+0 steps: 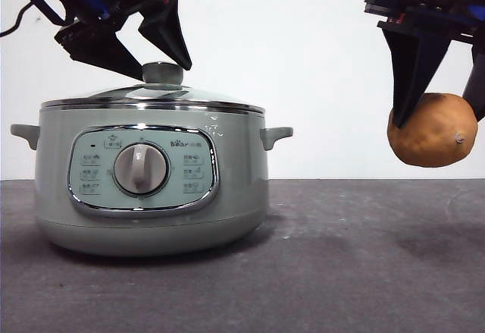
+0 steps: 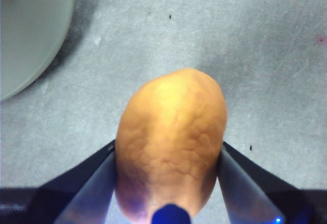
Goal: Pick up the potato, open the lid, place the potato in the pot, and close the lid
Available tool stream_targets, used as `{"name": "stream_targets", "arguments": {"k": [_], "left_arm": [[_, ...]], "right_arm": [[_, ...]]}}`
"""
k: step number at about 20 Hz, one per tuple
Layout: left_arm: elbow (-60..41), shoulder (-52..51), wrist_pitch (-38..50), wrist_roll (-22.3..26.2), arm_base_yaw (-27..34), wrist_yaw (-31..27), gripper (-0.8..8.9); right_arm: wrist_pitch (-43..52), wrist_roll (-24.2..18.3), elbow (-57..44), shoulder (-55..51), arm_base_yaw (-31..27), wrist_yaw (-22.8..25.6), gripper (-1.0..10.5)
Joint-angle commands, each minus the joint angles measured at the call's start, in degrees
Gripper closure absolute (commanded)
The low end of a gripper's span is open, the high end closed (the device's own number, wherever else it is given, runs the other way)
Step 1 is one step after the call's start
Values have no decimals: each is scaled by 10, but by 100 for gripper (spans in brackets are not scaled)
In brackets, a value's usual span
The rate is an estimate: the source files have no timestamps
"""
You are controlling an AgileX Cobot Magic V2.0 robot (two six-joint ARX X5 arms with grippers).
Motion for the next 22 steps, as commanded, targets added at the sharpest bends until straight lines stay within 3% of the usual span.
{"name": "stream_targets", "arguments": {"k": [1,2,4,7,14,22], "left_arm": [[0,12,5,7,-2,0,443],[0,15,2,7,-2,1,492],[0,16,-5,7,-2,2,692],[0,16,-3,8,-2,5,826],[1,0,9,20,-2,5,826],[1,-150,-5,38,-2,-43,826]], "right_arm": [[1,-3,1,0,0,3,948],[1,-3,1,0,0,3,948],[1,-3,1,0,0,3,948],[1,-3,1,0,0,3,948],[12,-3,1,0,0,3,948],[65,-3,29,0,2,-3,949]]}}
